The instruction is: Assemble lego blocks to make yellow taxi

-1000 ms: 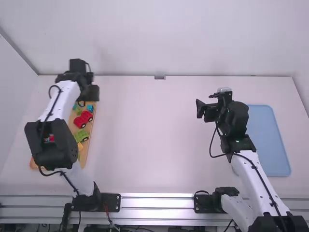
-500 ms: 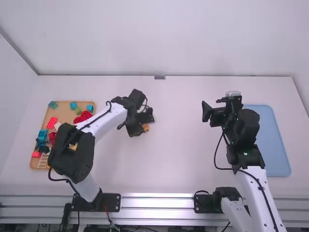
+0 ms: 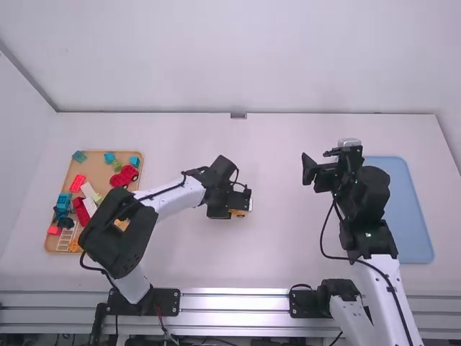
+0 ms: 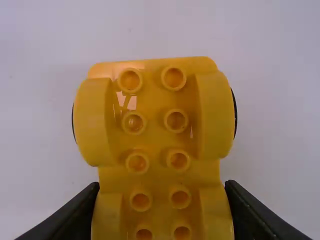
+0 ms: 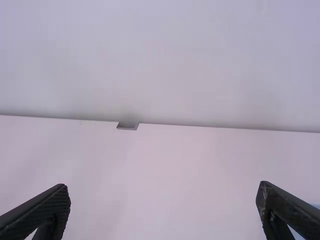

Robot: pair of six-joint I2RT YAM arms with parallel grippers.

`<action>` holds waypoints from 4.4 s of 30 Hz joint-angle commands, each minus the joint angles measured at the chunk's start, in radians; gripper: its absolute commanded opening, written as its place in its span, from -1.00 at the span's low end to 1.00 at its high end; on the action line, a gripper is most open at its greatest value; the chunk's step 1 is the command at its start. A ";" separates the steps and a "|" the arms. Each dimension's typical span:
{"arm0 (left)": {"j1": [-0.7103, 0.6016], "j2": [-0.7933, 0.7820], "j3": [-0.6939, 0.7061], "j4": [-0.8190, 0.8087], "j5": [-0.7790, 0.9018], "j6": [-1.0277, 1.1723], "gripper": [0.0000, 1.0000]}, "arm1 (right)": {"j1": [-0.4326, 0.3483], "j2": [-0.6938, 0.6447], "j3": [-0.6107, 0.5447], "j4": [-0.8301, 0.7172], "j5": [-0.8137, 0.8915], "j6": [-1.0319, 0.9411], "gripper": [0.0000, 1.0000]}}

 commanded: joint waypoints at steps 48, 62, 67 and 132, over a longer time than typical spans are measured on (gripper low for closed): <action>0.750 -0.246 0.211 -0.242 -0.060 -1.525 0.97 | 0.014 0.023 0.037 0.051 -0.058 0.005 0.96; 1.170 -0.247 0.108 -0.506 -0.270 -2.237 0.98 | 0.100 0.082 0.037 0.114 -0.051 -0.007 0.96; 1.263 -0.247 0.016 -0.399 -0.256 -2.179 0.98 | 0.100 0.114 0.037 0.134 -0.051 -0.006 0.96; 1.298 -0.067 -0.174 -0.123 -0.166 -1.813 0.20 | 0.100 0.141 0.037 0.150 -0.134 0.005 0.96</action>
